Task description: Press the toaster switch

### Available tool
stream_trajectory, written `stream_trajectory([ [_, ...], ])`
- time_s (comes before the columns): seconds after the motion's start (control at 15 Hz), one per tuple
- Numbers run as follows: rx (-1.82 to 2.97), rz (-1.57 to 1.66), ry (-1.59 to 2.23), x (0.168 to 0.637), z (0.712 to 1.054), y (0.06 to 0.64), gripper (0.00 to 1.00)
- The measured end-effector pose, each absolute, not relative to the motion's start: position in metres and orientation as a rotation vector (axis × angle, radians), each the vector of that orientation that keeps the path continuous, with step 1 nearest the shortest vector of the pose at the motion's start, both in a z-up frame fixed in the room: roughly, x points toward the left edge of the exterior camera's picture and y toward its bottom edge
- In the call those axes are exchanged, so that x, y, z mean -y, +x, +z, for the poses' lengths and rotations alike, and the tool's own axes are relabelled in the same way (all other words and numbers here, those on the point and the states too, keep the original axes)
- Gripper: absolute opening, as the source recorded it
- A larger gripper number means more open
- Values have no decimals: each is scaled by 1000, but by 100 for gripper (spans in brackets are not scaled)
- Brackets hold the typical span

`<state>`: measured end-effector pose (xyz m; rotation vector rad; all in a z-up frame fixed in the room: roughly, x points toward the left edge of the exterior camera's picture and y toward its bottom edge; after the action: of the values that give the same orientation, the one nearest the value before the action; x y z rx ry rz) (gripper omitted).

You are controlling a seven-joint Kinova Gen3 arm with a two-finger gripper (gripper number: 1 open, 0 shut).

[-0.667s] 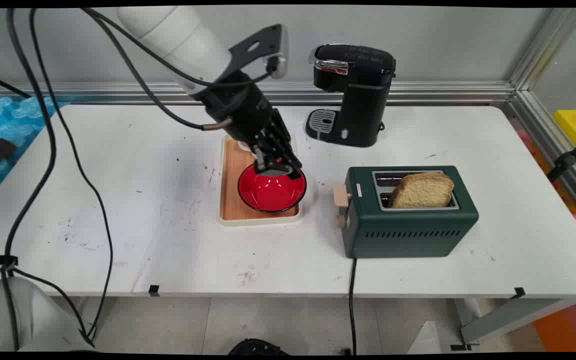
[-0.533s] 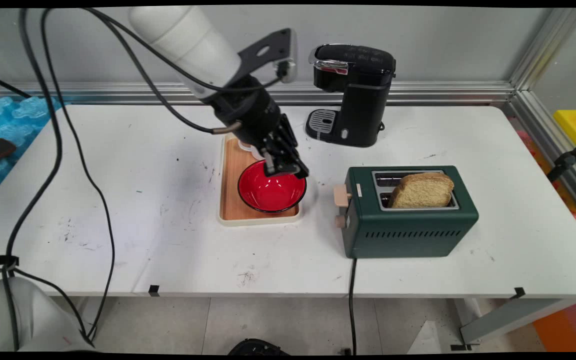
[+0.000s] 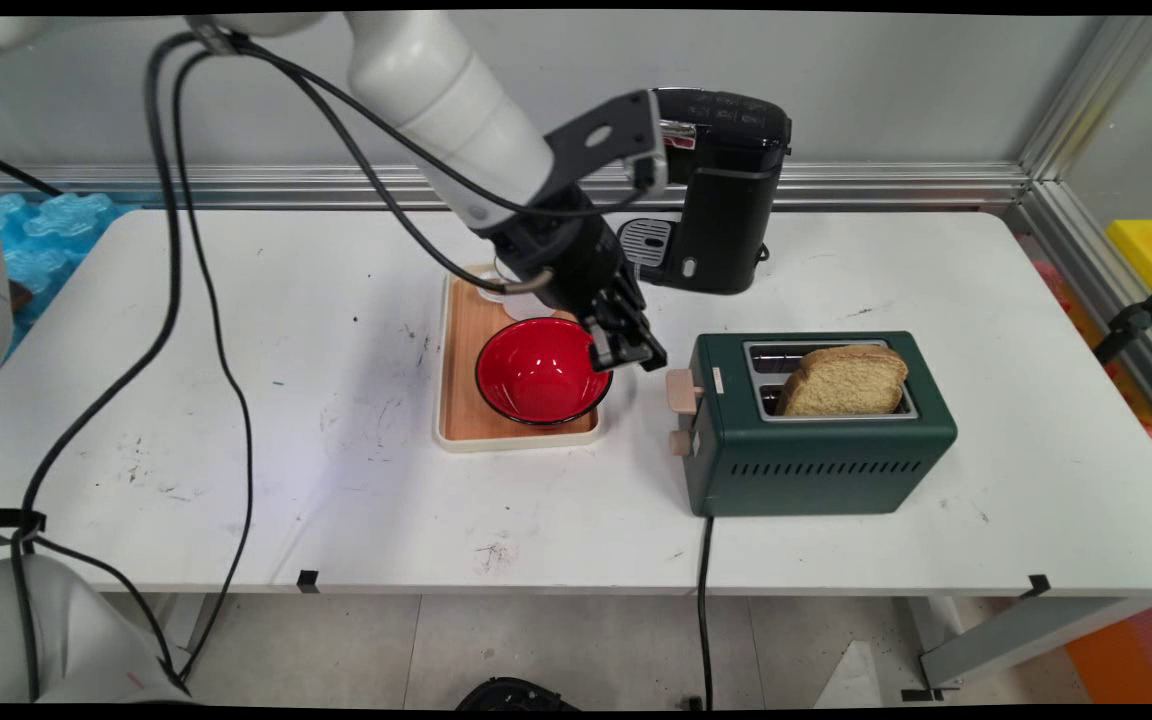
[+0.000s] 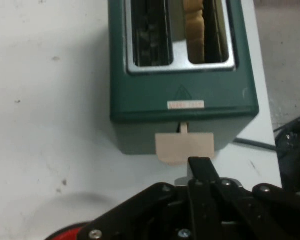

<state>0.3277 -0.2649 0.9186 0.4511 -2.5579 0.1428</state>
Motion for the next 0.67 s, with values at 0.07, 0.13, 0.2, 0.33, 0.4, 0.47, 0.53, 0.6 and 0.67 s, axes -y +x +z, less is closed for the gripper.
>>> stream_trajectory([
  [0.07, 2556, 144, 455, 266, 917, 325, 0],
  [0.13, 2554, 147, 460, 267, 913, 320, 0],
  [0.2, 2553, 148, 463, 268, 910, 317, 0],
  [0.33, 2552, 150, 467, 269, 905, 311, 0],
  [0.4, 2552, 152, 469, 270, 901, 308, 0],
  [0.47, 2552, 154, 470, 270, 898, 305, 0],
  [0.53, 2553, 156, 472, 271, 895, 303, 0],
  [0.6, 2554, 157, 473, 272, 891, 301, 0],
  [0.67, 2555, 158, 476, 272, 888, 299, 0],
])
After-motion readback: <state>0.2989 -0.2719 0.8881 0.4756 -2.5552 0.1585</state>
